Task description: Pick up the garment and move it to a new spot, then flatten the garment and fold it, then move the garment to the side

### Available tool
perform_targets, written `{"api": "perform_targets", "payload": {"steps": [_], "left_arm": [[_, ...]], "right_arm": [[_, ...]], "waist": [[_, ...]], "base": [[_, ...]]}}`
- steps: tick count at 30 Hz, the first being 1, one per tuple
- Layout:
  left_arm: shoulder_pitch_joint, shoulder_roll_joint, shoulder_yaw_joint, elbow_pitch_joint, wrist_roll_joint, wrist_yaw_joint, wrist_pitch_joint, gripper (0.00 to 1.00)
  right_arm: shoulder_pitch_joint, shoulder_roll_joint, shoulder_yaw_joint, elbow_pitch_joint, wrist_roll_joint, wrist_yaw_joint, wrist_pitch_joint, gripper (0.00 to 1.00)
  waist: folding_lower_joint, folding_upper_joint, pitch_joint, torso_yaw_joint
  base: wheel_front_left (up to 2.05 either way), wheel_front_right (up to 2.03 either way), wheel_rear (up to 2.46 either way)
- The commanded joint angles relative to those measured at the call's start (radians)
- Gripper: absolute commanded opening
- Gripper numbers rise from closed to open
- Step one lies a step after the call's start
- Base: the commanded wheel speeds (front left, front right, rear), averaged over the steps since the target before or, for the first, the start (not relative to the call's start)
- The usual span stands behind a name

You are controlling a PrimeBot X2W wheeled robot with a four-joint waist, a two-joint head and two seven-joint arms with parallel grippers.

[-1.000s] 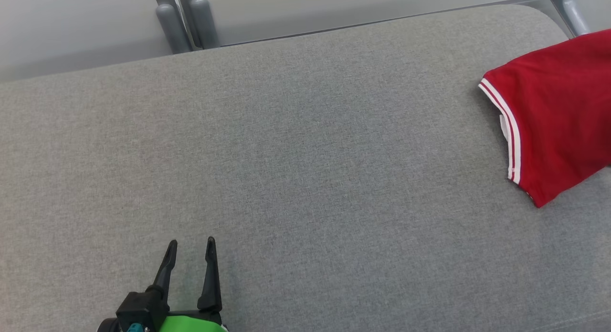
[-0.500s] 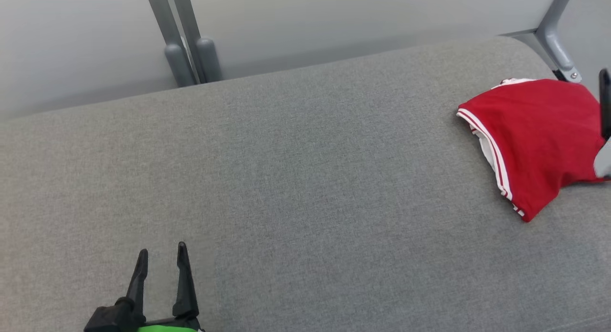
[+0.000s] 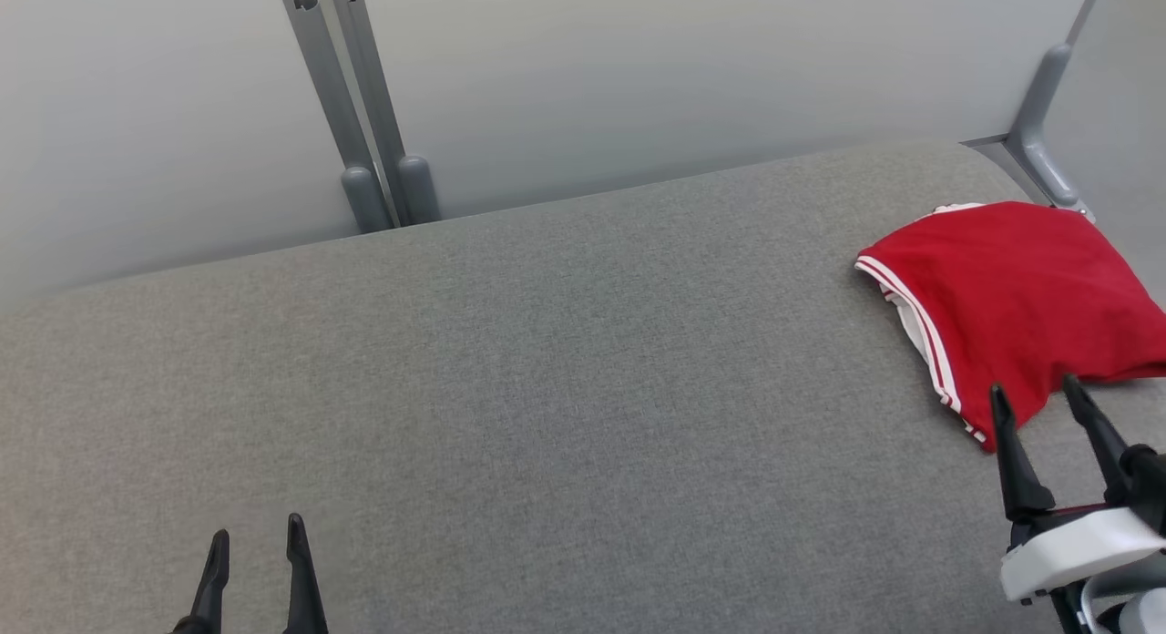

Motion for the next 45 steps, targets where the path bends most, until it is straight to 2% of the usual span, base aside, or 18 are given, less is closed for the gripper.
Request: {"api": "perform_targets", "payload": {"steps": [1,8,17,18,22,45], "left_arm": [[0.010,0.004,0.011,0.009,0.001,-0.011,-0.003,1.00],[0.005,0.004,0.026,0.053,0.000,-0.039,-0.003,1.00],[-0.017,0.004,0.035,0.105,0.001,-0.024,-0.003,1.00],[-0.004,0.000,0.034,0.105,0.000,-0.026,0.000,0.00],[0.003,-0.004,0.032,0.141,-0.001,-0.025,0.007,0.00],[-0.100,-0.002,0.059,0.152,-0.407,-0.064,0.118,0.00]], "right_arm": [[0.037,0.022,-0.011,-0.024,-0.022,0.000,-0.003,1.00],[0.105,0.090,-0.034,-0.082,-0.053,0.000,-0.003,1.00],[0.099,0.095,-0.020,-0.090,-0.070,0.000,-0.003,1.00],[0.101,0.098,-0.018,-0.088,-0.063,0.000,-0.001,0.00],[0.108,0.119,-0.010,-0.056,-0.059,0.000,0.001,0.00],[0.037,0.160,-0.038,-0.021,0.360,0.000,0.112,0.00]], "waist": [[0.0000,0.0000,-0.008,0.014],[0.0000,0.0000,-0.016,0.044],[0.0000,0.0000,-0.011,0.099],[0.0000,0.0000,-0.014,0.086],[0.0000,0.0000,-0.013,0.091],[0.0000,0.0000,-0.006,0.096]], "base": [[0.00,0.00,0.00],[0.00,0.00,0.00],[0.00,0.00,0.00],[0.00,0.00,0.00],[0.00,0.00,0.00],[0.00,0.00,0.00]]}}
